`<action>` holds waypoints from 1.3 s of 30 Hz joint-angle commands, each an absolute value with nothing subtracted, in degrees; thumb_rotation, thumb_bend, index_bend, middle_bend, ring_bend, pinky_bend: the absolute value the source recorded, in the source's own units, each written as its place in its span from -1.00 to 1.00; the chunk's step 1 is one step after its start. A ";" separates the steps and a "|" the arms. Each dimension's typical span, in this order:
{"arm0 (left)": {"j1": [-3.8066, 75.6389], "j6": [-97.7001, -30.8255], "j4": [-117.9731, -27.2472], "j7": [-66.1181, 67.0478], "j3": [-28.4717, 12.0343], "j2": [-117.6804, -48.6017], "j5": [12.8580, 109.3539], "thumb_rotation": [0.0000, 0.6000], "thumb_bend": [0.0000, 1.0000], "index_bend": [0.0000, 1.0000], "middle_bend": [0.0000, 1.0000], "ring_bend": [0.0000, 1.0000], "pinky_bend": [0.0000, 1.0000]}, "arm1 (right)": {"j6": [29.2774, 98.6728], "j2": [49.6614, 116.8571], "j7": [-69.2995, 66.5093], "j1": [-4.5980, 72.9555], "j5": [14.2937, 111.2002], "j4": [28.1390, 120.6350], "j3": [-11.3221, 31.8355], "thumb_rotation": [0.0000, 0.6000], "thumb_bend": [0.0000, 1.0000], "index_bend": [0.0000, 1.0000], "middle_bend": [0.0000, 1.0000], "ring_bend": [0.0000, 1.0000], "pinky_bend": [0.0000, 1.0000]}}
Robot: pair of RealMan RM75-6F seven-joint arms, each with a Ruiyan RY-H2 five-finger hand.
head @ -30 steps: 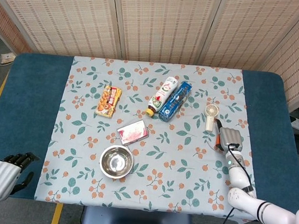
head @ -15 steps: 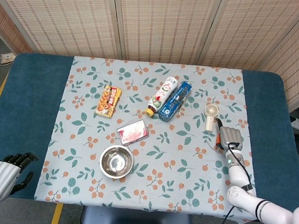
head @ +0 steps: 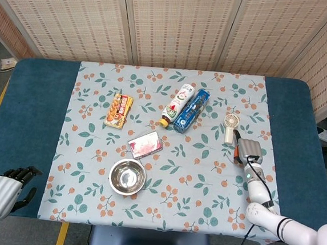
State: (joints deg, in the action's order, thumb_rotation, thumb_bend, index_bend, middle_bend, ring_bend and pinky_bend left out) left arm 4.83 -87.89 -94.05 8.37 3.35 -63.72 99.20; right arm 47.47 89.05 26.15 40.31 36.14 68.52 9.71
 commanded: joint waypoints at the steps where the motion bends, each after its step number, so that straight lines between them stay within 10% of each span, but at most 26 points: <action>1: 4.78 -88.04 -94.06 8.30 3.39 -63.70 99.31 1.00 -0.14 -0.35 -0.38 -0.26 -0.02 | 47.33 89.24 26.06 40.39 36.13 68.28 9.78 1.00 0.55 -0.99 0.40 0.14 0.15; 39: 4.67 -88.12 -94.16 8.19 3.34 -63.61 99.11 1.00 -0.14 -0.35 -0.37 -0.26 -0.02 | 44.80 90.74 23.39 40.86 37.79 65.01 10.26 1.00 0.55 -0.99 0.40 0.14 0.15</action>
